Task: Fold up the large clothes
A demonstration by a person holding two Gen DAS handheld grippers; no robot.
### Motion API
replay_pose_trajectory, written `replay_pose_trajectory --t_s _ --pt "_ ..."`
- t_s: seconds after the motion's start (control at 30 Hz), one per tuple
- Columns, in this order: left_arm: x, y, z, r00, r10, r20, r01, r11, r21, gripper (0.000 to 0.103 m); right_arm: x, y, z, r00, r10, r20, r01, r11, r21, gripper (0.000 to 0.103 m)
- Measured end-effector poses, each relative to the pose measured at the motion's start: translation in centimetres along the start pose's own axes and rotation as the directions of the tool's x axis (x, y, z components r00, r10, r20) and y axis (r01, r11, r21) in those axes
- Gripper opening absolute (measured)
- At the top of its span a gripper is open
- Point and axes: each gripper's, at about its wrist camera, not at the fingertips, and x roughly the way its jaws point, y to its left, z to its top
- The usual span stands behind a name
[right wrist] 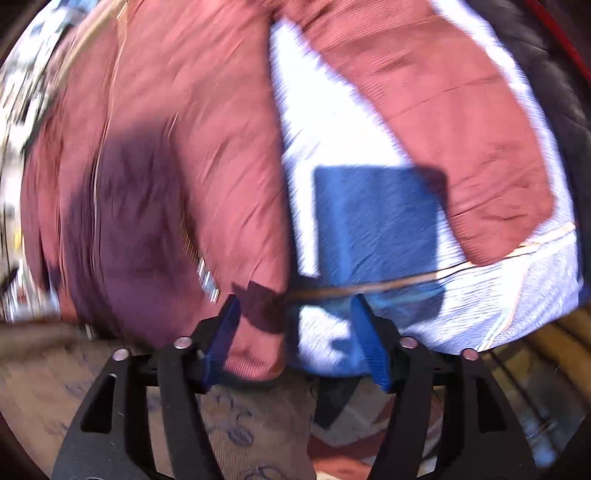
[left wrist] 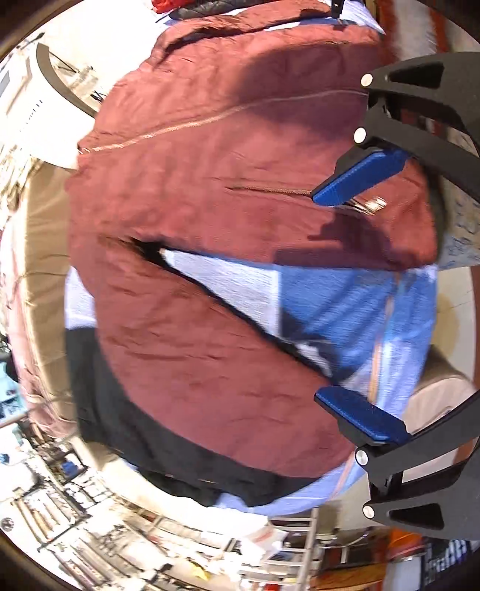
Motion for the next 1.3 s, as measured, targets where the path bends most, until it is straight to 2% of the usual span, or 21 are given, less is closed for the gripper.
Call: replay_pose_trajectory --t_s 0.07,0.17,0.27,0.33,0.37,0.43,0.53,0.67,0.73,0.8,0.87,0.9,0.93,1.0,1.13,1.23,1.27,1.3 --pt "0.3 -1.5 1.5 1.0 -0.013 0.019 0.013 1.0 0.012 0.096 -0.8 -2.3 0.7 0.997 -0.005 0.071 -0.004 0.992 0.127 0.067" --pt "0.9 -5.4 2.4 0.998 -0.066 0.023 0.065 0.997 0.035 0.096 -1.5 -7.1 1.3 0.989 -0.008 0.147 -0.046 0.932 0.359 0.067" --pt "2.2 -9.1 3.2 0.992 -0.126 0.001 0.125 0.988 0.095 0.096 -1.8 -11.8 0.2 0.98 -0.054 0.193 -0.067 0.819 0.569 0.067" --pt "3.1 -11.5 3.5 0.988 -0.15 -0.022 0.152 0.979 0.135 0.097 -1.9 -14.6 -0.4 0.976 -0.082 0.203 -0.072 0.754 0.652 0.067" --pt "3.6 -12.6 3.4 0.987 -0.158 -0.037 0.162 0.976 0.144 0.097 -1.5 -15.7 -0.9 0.975 -0.079 0.209 -0.089 0.721 0.687 0.067" --pt "4.6 -14.5 3.4 0.979 -0.188 -0.083 0.198 0.969 0.144 0.096 -0.5 -17.8 -1.8 0.971 -0.011 0.238 -0.168 0.677 0.716 0.067" --pt "5.4 -16.2 3.3 0.971 -0.208 -0.116 0.224 0.964 0.141 0.096 0.1 -19.4 -2.2 0.959 0.061 0.275 -0.25 0.637 0.73 0.067" --pt "6.4 -17.8 2.6 0.974 -0.156 -0.163 0.189 0.96 0.209 0.096 2.7 -19.8 -2.0 0.94 0.109 0.322 -0.326 0.558 0.763 0.067" --pt "6.3 -17.9 2.4 0.977 -0.143 -0.159 0.177 0.956 0.233 0.096 3.4 -19.6 -1.8 0.929 0.123 0.348 -0.359 0.527 0.771 0.067" --pt "6.2 -17.4 2.2 0.975 -0.157 -0.16 0.191 0.956 0.224 0.096 3.9 -20.2 -0.7 0.929 0.123 0.35 -0.359 0.534 0.765 0.067" --pt "6.2 -16.7 2.2 0.965 -0.199 -0.169 0.229 0.957 0.18 0.096 3.8 -20.2 0.0 0.933 0.116 0.341 -0.345 0.559 0.754 0.056" --pt "6.2 -16.4 2.2 0.962 -0.21 -0.174 0.237 0.959 0.155 0.096 3.5 -20.0 0.6 0.934 0.109 0.339 -0.338 0.578 0.743 0.044" --pt "6.4 -16.1 2.3 0.961 -0.211 -0.177 0.237 0.961 0.141 0.096 3.3 -19.2 1.3 0.935 0.098 0.34 -0.329 0.595 0.733 0.037" --pt "6.7 -15.7 2.2 0.962 -0.202 -0.184 0.226 0.967 0.119 0.096 2.2 -18.7 2.0 0.935 0.063 0.348 -0.303 0.652 0.695 0.031" --pt "6.5 -15.3 2.4 0.972 -0.158 -0.172 0.182 0.975 0.129 0.096 -1.1 -17.6 2.9 0.926 0.02 0.378 -0.279 0.709 0.648 0.023" --pt "6.2 -15.5 2.7 0.976 -0.139 -0.166 0.165 0.974 0.155 0.096 -6.2 -15.8 4.6 0.903 -0.042 0.428 -0.228 0.798 0.558 0.02" --pt "6.2 -15.5 2.8 0.977 -0.137 -0.163 0.163 0.973 0.161 0.096 -8.4 -14.8 5.4 0.885 -0.064 0.461 -0.2 0.841 0.502 0.019" --pt "6.0 -15.7 2.8 0.978 -0.134 -0.157 0.16 0.972 0.169 0.096 -10.1 -14.2 5.2 0.868 -0.077 0.491 -0.183 0.868 0.461 0.019"
